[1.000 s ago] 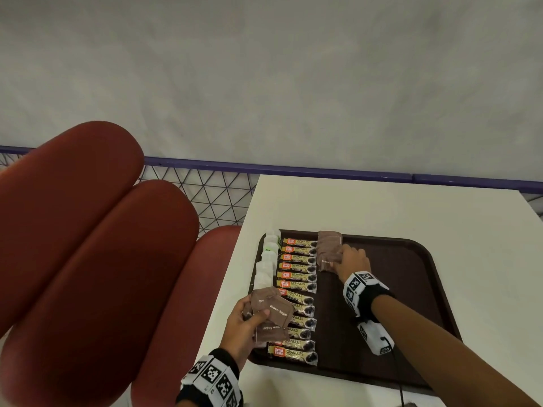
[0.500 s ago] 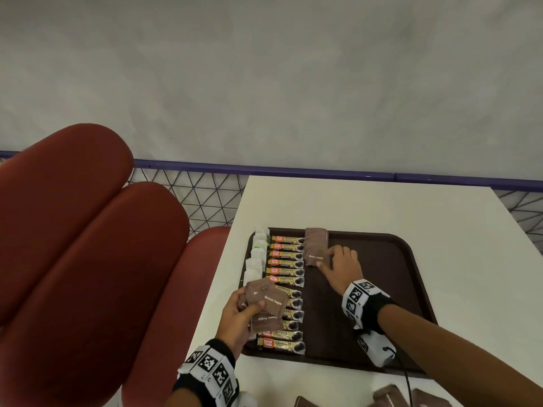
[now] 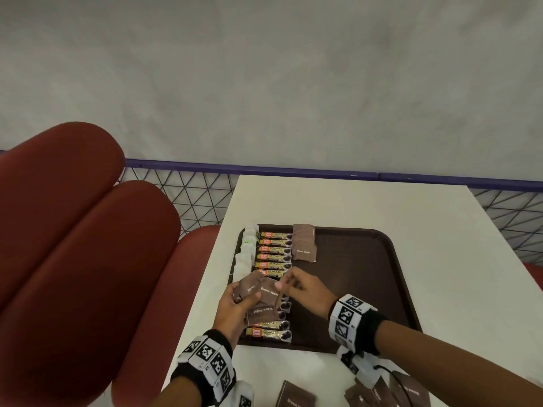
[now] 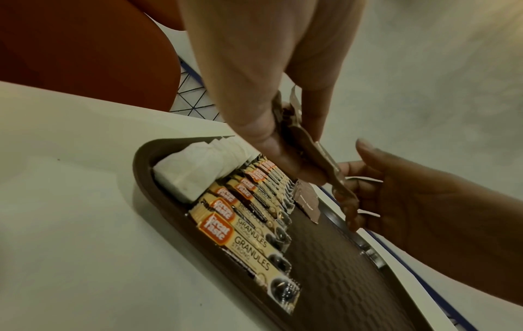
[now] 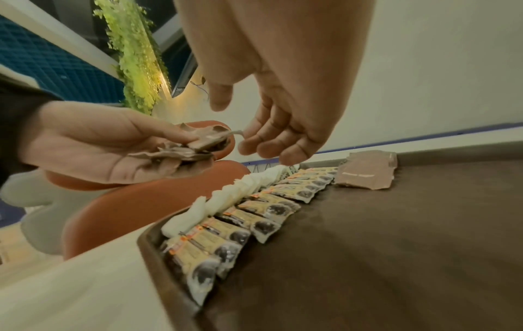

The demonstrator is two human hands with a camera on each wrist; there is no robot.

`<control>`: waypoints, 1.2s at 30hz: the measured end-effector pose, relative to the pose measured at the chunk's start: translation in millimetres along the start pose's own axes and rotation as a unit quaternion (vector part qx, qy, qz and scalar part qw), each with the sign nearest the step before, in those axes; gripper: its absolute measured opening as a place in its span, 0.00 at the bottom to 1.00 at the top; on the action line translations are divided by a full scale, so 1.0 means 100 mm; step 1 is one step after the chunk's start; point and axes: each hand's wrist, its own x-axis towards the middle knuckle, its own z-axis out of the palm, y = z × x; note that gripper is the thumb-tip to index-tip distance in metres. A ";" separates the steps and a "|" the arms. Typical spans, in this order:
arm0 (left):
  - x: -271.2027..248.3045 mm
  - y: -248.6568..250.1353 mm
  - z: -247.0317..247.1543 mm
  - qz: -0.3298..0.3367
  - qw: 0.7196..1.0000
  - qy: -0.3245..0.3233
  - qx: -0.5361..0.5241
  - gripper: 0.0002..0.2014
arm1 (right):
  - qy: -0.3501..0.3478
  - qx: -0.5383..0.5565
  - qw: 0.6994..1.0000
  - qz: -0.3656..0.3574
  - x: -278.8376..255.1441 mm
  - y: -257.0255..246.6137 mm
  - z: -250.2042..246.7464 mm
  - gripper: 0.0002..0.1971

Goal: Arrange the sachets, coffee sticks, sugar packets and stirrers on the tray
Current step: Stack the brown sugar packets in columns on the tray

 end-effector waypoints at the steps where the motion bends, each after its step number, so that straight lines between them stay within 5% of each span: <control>1: 0.00 -0.01 0.00 -0.001 1.000 0.001 -0.002 0.21 | -0.015 0.017 1.000 0.006 -0.01 0.00 0.04 0.12; 11: -0.03 0.00 -0.02 -0.016 1.000 -0.016 -0.022 0.15 | 0.002 0.133 0.991 0.019 0.11 0.03 0.05 0.13; 15: -0.01 0.00 -0.06 -0.015 1.000 -0.003 -0.013 0.13 | 0.084 0.142 0.986 0.038 0.18 0.06 -0.11 0.08; 22: 0.03 -0.01 -0.15 -0.013 1.000 0.005 0.000 0.11 | 0.263 -0.018 0.953 0.151 0.50 0.40 -0.48 0.05; 26: 0.06 -0.03 -0.20 -0.015 1.000 0.009 0.003 0.11 | 0.248 0.032 0.951 0.181 0.62 0.41 -0.54 0.06; 36: 0.13 -0.04 -0.29 -0.029 0.999 0.016 -0.005 0.15 | 0.211 -0.107 0.936 0.262 0.84 0.47 -0.44 0.07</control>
